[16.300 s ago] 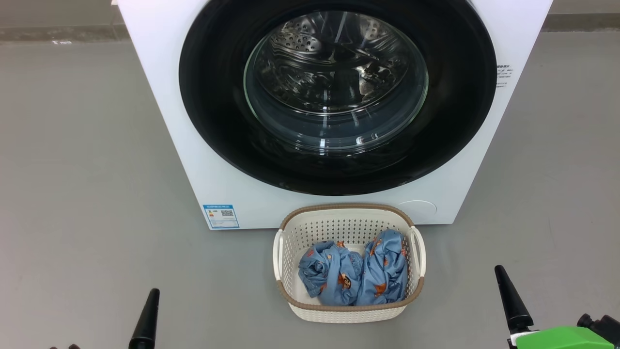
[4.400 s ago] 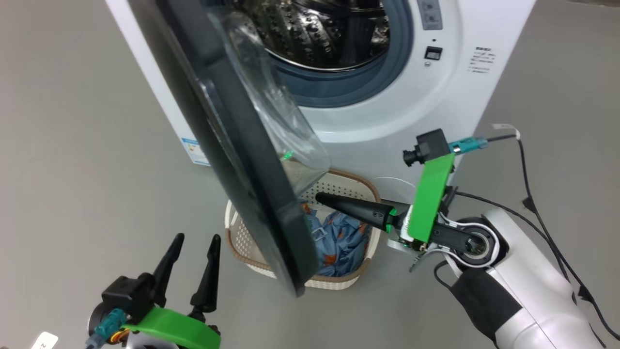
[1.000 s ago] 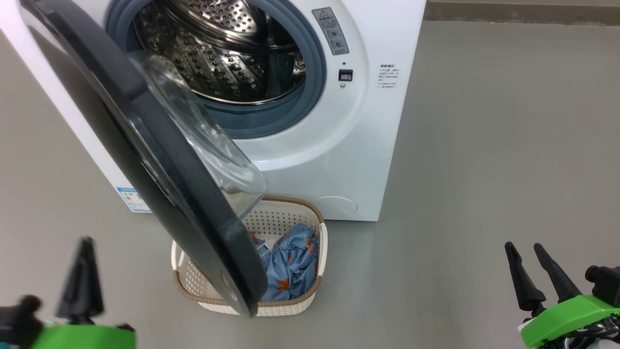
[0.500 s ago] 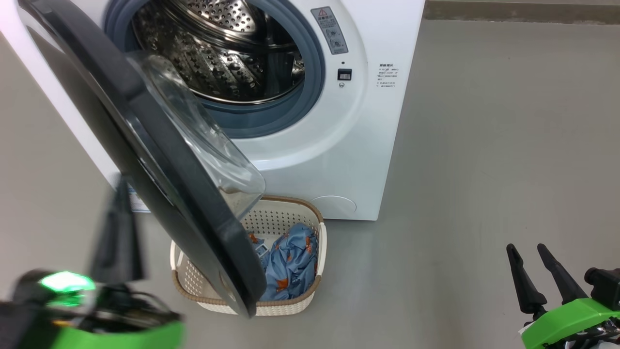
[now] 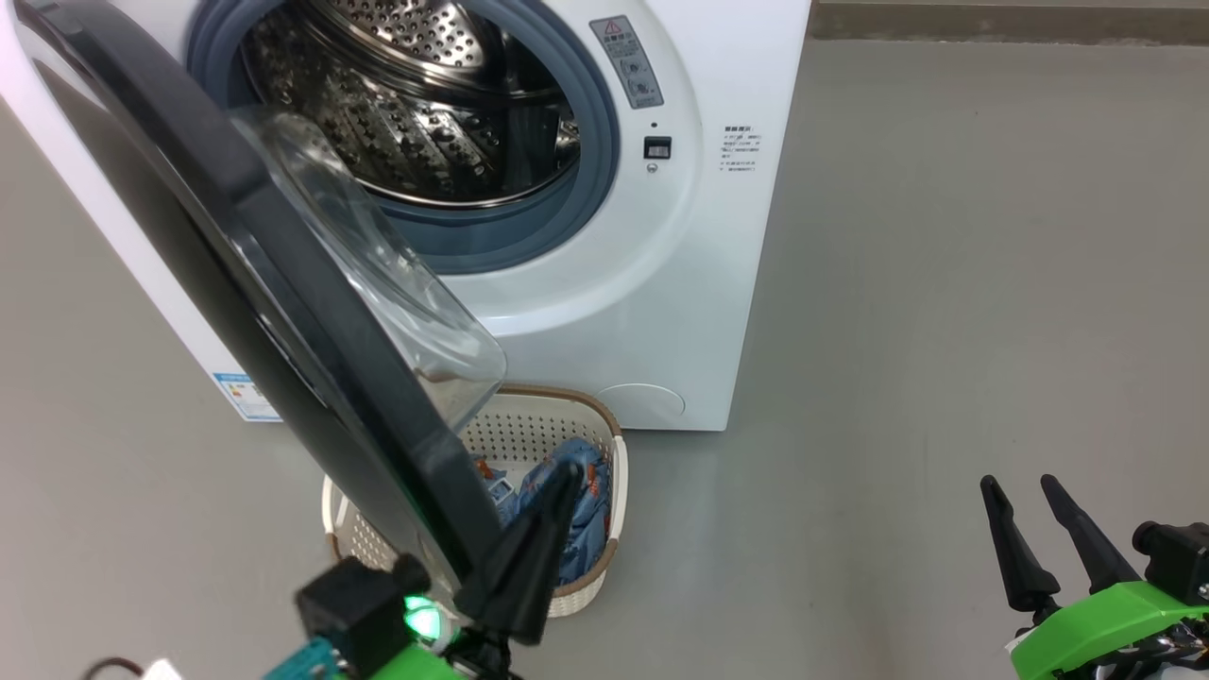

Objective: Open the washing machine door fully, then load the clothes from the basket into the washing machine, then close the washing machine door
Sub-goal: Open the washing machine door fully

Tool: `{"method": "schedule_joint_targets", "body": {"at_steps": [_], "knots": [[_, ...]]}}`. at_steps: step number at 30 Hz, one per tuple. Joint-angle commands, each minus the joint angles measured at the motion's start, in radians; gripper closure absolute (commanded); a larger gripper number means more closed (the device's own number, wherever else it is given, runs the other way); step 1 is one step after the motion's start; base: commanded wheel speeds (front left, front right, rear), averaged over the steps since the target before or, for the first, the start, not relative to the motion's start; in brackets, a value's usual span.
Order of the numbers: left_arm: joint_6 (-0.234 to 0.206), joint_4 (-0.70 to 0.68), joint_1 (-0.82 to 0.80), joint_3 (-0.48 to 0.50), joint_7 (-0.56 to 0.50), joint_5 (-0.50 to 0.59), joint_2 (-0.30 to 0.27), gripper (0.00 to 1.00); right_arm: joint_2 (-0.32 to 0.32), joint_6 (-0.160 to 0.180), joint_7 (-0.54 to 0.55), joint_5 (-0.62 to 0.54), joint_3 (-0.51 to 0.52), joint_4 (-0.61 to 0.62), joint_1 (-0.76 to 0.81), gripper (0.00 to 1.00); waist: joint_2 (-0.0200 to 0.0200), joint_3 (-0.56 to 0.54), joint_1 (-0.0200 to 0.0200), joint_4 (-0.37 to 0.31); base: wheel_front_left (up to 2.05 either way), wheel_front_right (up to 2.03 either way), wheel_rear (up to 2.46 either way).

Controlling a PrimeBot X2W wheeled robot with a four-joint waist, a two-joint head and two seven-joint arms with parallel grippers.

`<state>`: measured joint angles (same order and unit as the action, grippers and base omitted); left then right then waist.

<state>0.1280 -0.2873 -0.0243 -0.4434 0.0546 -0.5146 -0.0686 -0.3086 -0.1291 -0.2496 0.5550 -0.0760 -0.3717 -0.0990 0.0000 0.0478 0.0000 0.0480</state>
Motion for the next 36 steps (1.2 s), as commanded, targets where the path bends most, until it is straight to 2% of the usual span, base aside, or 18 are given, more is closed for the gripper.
{"method": "schedule_joint_targets", "body": {"at_steps": [1, 8, 18, 36], "knots": [[0.003, -0.016, -0.022, 0.028, 0.009, 0.004, 0.003, 1.00, -0.014, -0.002, -0.012, -0.014, -0.018, 0.024, 0.000, 0.00, 0.0000, 0.000, 0.0000, 0.000, 0.00, 0.00, 0.00], [-0.002, 0.172, -0.053, 0.036, 0.080, -0.050, 0.011, 1.00, -0.016, -0.002, -0.012, -0.022, -0.021, 0.023, -0.001, 0.00, 0.0000, -0.004, 0.0000, -0.002, 0.00, 0.00, 0.00], [-0.006, 0.310, -0.098, 0.055, 0.128, -0.110, 0.015, 1.00, -0.019, -0.002, -0.012, -0.042, -0.010, 0.031, 0.005, 0.00, 0.0000, -0.011, 0.0000, 0.011, 0.00, 0.00, 0.00], [-0.005, 0.364, -0.115, 0.084, 0.153, -0.139, -0.007, 1.00, -0.009, -0.002, -0.012, -0.095, 0.025, 0.063, 0.010, 0.00, 0.0000, 0.004, 0.0000, 0.086, 0.00, 0.00, 0.00]]}}
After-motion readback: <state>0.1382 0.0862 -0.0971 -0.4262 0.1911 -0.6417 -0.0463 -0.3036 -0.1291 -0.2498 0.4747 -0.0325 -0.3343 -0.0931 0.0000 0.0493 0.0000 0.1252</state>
